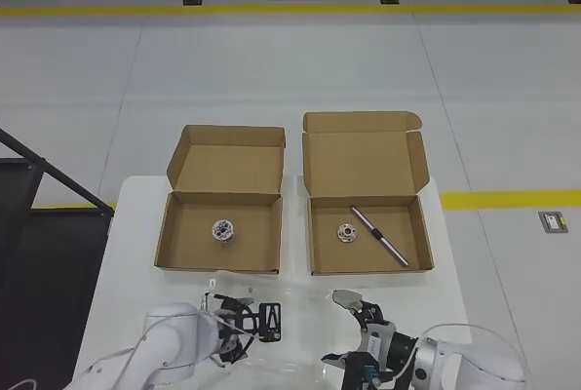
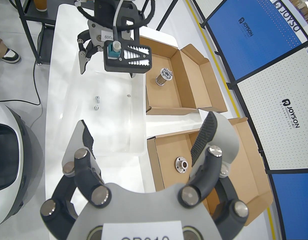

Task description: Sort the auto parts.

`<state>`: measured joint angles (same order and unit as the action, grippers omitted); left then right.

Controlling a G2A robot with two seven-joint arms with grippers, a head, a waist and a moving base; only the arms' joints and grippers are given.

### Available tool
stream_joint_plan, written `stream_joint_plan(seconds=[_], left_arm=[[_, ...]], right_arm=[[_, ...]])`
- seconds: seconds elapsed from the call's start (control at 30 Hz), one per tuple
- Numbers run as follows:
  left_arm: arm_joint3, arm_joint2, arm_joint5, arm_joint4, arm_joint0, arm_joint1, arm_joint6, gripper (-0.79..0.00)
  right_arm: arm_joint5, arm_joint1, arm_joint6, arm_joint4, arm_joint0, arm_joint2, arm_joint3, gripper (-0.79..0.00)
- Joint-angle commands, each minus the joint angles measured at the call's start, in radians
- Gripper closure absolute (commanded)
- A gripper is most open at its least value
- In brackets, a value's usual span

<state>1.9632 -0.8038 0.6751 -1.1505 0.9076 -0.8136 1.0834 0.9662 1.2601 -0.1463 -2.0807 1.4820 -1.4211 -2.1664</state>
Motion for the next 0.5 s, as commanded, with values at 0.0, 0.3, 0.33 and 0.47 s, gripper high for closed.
stream_joint_plan(seconds=[0.0, 0.3, 0.33, 0.47], left_arm=[[-0.020, 0.030, -0.036, 0.003, -0.028, -0.015, 0.028, -0.748], [-0.142, 0.158, -0.041, 0.056, -0.144, -0.081, 0.102, -0.637], [-0.153, 0.171, -0.042, 0.054, -0.153, -0.088, 0.104, -0.634], [-0.203, 0.222, -0.046, 0.046, -0.184, -0.117, 0.100, -0.560]], right_arm=[[0.000, 0.000, 0.000, 0.000, 0.000, 0.000, 0.000, -0.785], [0.000, 0.000, 0.000, 0.000, 0.000, 0.000, 0.000, -0.785], [0.000, 0.000, 0.000, 0.000, 0.000, 0.000, 0.000, -0.785], [0.000, 0.000, 0.000, 0.000, 0.000, 0.000, 0.000, -0.785]])
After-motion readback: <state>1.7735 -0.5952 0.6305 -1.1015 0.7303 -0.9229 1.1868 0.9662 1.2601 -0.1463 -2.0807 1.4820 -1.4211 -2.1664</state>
